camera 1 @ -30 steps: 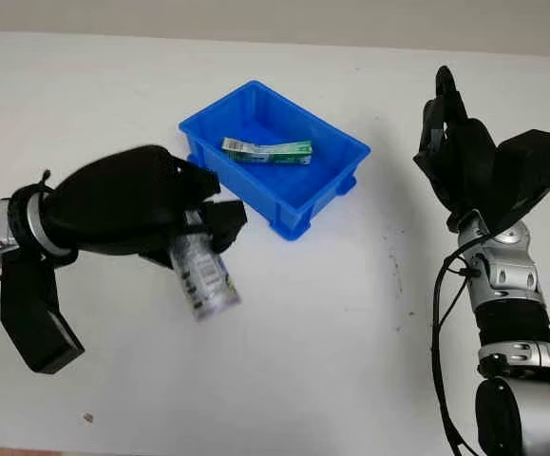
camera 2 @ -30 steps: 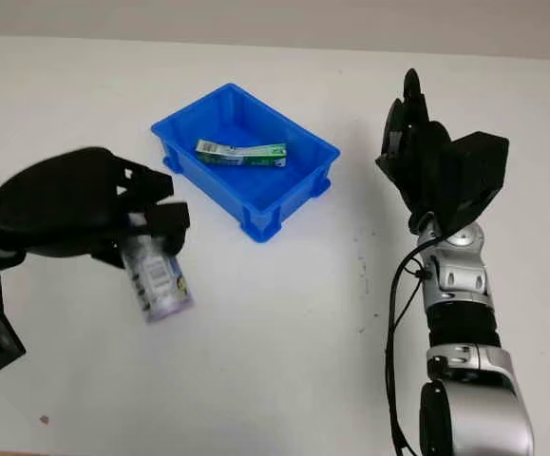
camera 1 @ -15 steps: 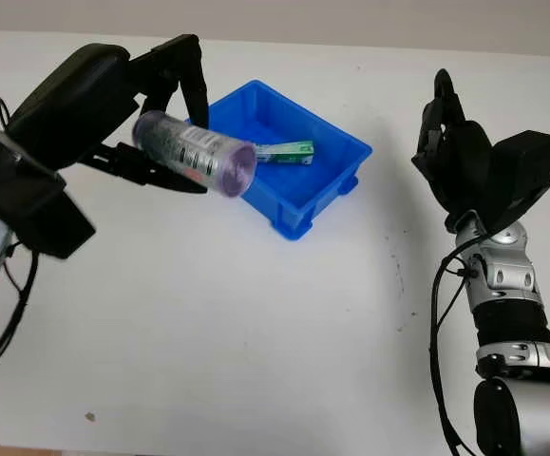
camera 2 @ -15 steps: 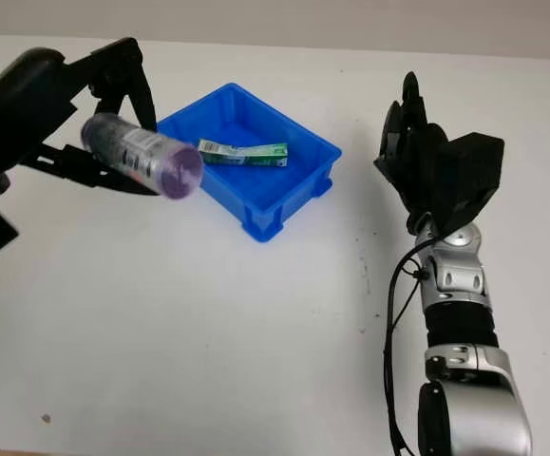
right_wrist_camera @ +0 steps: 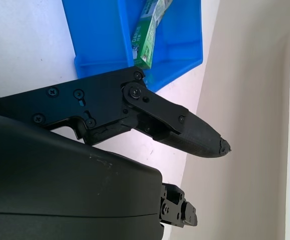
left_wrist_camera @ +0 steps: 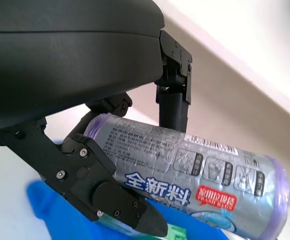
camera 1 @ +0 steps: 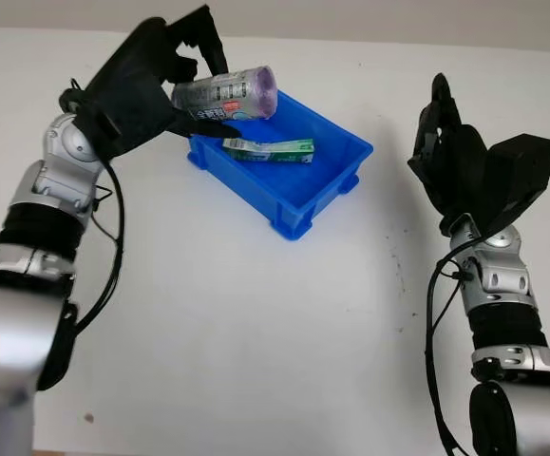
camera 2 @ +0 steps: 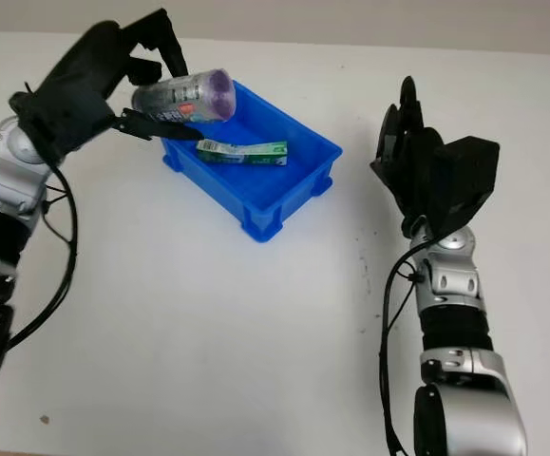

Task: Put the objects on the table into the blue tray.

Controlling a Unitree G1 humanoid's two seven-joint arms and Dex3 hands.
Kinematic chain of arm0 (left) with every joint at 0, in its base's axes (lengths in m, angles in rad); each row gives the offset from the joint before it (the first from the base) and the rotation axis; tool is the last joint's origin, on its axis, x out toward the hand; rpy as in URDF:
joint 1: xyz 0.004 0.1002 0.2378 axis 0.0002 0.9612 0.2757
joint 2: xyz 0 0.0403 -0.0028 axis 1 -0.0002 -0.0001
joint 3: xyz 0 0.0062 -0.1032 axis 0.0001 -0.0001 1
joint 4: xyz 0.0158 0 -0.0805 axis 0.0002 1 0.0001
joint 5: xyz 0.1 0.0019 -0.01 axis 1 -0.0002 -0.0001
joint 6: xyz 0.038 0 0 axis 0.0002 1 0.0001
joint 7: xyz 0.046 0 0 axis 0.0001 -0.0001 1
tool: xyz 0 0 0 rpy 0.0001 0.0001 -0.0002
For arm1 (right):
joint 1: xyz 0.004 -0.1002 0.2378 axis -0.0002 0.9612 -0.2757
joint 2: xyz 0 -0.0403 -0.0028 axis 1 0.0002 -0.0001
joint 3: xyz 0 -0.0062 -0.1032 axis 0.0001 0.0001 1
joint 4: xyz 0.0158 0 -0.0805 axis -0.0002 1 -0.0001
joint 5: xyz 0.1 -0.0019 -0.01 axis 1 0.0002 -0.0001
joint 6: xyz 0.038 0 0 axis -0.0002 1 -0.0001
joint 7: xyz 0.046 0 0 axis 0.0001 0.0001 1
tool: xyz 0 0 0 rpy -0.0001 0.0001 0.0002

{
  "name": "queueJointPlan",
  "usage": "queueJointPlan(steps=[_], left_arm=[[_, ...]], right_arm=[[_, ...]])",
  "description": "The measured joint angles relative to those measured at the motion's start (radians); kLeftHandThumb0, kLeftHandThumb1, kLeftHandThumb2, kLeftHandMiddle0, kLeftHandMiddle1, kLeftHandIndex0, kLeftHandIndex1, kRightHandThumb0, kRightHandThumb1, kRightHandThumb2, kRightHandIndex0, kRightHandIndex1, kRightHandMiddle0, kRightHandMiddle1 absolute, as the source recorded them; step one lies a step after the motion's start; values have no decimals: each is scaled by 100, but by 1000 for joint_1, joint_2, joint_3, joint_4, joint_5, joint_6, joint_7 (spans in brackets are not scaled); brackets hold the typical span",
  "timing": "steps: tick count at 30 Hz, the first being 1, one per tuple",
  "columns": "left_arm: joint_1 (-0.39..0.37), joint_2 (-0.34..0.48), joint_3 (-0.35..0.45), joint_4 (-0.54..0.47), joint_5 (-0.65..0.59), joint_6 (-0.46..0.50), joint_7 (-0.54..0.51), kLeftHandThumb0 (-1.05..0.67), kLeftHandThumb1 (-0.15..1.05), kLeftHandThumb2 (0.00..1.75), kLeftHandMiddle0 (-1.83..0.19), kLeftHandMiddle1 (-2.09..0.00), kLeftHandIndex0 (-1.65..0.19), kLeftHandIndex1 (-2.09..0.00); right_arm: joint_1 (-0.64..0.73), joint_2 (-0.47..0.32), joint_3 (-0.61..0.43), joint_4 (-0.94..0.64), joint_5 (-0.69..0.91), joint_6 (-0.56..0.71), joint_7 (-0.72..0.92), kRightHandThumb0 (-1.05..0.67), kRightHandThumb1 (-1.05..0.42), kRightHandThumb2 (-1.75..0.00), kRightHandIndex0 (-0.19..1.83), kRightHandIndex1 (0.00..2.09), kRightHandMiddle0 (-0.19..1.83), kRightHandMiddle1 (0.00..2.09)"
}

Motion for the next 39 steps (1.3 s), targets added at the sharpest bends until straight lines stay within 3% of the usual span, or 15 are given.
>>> queueJointPlan(steps=[2,6,7,8,9,10,11,14,16,22,27,29,33,35,39], left_arm=[[-24,-30,-20,34,33,20,7,-46,105,45,-79,-209,-45,-209],[-54,-80,-40,82,68,51,14,-36,105,47,-36,-209,0,-202],[-56,-85,-42,92,71,56,6,-33,105,46,-13,-195,10,-175],[-57,-86,-43,99,73,63,-7,-31,105,44,-5,-177,12,-154],[-58,-85,-47,104,78,66,-28,-32,105,40,1,-152,15,-133],[-58,-84,-53,110,83,67,-48,-29,105,32,2,-112,16,-107],[-59,-84,-58,114,87,67,-70,-24,105,29,1,-87,16,-93],[-59,-83,-63,116,88,63,-111,0,100,58,-1,-38,18,-81],[-61,-83,-63,115,89,66,-115,3,87,83,-1,-30,19,-78],[-67,-79,-43,87,70,114,-114,-14,73,90,-3,-15,14,-58],[-66,-77,15,65,8,73,-76,-12,65,99,-24,-23,-7,-70],[-65,-78,55,54,-38,22,-54,-25,72,93,-29,-33,-5,-88],[-57,-79,109,40,-93,-77,7,-55,101,49,-21,-40,7,-95],[-50,-84,146,36,-149,-91,-1,-67,104,53,-7,-17,14,-66],[-42,-86,240,27,-282,-14,-79,-82,105,64,15,-2,19,-14]], right_arm=[[1,0,-1,0,0,0,1,-65,-105,-88,-19,0,-19,0],[6,1,-3,-6,6,1,-1,-65,-105,-86,-19,0,-19,0],[11,1,-3,-14,6,2,-4,-66,-105,-86,-19,0,-19,0],[17,1,-4,-25,6,5,-7,-66,-105,-85,-19,0,-19,0],[23,1,-4,-31,5,6,-12,-66,-105,-85,-19,0,-19,0],[27,0,-5,-34,2,7,-16,-66,-105,-85,-19,0,-19,0],[30,0,-5,-36,0,7,-19,-66,-105,-85,-19,0,-19,0],[33,1,-4,-40,-2,10,-21,-66,-105,-85,-19,0,-19,0],[33,1,-5,-41,0,11,-18,-67,-105,-85,-19,0,-19,0],[33,1,-4,-41,0,12,-25,-69,-105,-84,-19,0,-19,0],[33,1,-2,-41,0,22,-30,-70,-105,-84,-19,0,-19,0],[33,1,-1,-40,0,26,-25,-70,-105,-85,-19,0,-19,0],[32,2,-1,-41,0,26,-23,-69,-105,-86,-19,0,-19,0],[32,3,-1,-41,1,26,-23,-68,-105,-86,-19,0,-19,0],[32,5,-2,-40,6,28,-22,-68,-105,-85,-19,0,-19,0]])
